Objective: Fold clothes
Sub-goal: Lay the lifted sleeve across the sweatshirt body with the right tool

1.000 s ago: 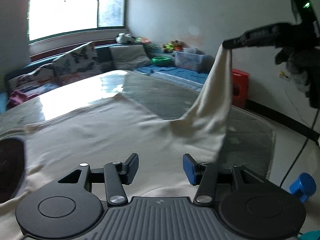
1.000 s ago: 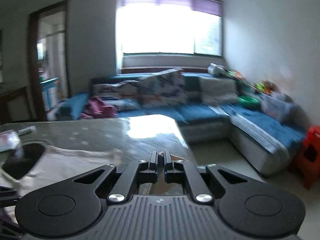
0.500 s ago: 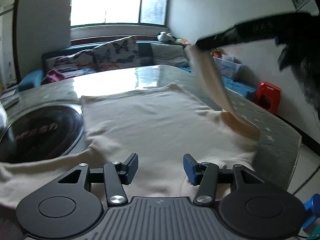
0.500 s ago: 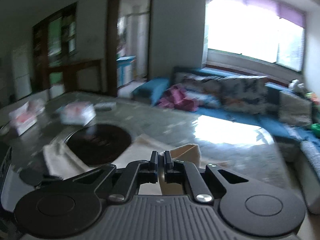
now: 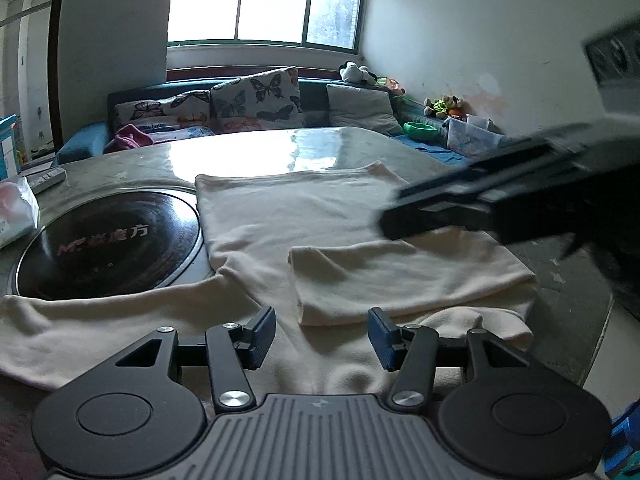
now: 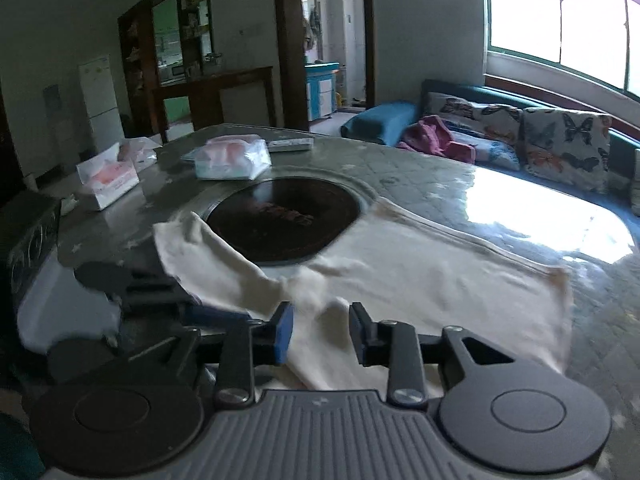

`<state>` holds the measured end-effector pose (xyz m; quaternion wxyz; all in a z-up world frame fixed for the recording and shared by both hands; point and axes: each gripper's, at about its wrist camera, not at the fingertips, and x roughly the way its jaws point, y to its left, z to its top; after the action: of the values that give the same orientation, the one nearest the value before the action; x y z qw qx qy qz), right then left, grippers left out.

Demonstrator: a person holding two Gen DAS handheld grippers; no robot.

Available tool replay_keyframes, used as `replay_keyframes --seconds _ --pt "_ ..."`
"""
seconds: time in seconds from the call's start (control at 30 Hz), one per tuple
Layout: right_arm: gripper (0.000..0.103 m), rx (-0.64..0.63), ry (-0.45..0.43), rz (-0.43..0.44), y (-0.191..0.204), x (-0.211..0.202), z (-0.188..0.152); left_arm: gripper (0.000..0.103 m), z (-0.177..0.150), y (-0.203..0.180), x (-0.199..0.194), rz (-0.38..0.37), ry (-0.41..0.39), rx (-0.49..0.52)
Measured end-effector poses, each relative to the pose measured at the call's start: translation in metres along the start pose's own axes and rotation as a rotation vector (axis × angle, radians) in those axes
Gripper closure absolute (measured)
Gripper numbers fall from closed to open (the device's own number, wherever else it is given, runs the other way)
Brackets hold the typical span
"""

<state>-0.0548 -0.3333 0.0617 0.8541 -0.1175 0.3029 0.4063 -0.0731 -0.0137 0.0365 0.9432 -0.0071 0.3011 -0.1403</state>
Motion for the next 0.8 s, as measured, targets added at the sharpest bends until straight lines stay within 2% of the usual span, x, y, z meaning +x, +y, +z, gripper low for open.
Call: replay_keyframes --seconds 0.2,0.23,0.4,0.47,0.5,0.53,0.67,0.8 --pt "0.073 0.155 0.049 -0.140 -0.053 -0.028 -0.043 0.051 0.010 0.001 0.008 0.005 -0.004 -0.008" --pt "0.073 0.179 0.055 -0.159 -0.059 -0.031 -0.050 0.055 0.012 0.000 0.011 0.004 0.001 -0.006" --pt "0.073 0.267 0.077 -0.190 -0.083 -0.042 -0.081 0.061 0.015 -0.004 0.028 0.007 0.038 0.009" --pt "0.073 0.272 0.086 -0.189 -0.086 -0.042 -0.090 0.070 0.015 -0.006 0.034 0.010 0.051 0.013" --pt "0.073 0.270 0.090 -0.191 -0.087 -0.041 -0.093 0.072 0.014 -0.007 0.036 0.014 0.057 0.018" --pt "0.073 0.268 0.087 -0.191 -0.087 -0.042 -0.096 0.073 0.013 -0.008 0.038 0.019 0.059 0.024" --pt "0.073 0.256 0.078 -0.190 -0.089 -0.046 -0.090 0.097 0.014 -0.009 0.038 0.039 0.054 0.037" --pt "0.073 0.221 0.040 -0.202 -0.092 -0.044 -0.072 0.098 0.021 -0.009 0.029 0.043 0.029 0.021"
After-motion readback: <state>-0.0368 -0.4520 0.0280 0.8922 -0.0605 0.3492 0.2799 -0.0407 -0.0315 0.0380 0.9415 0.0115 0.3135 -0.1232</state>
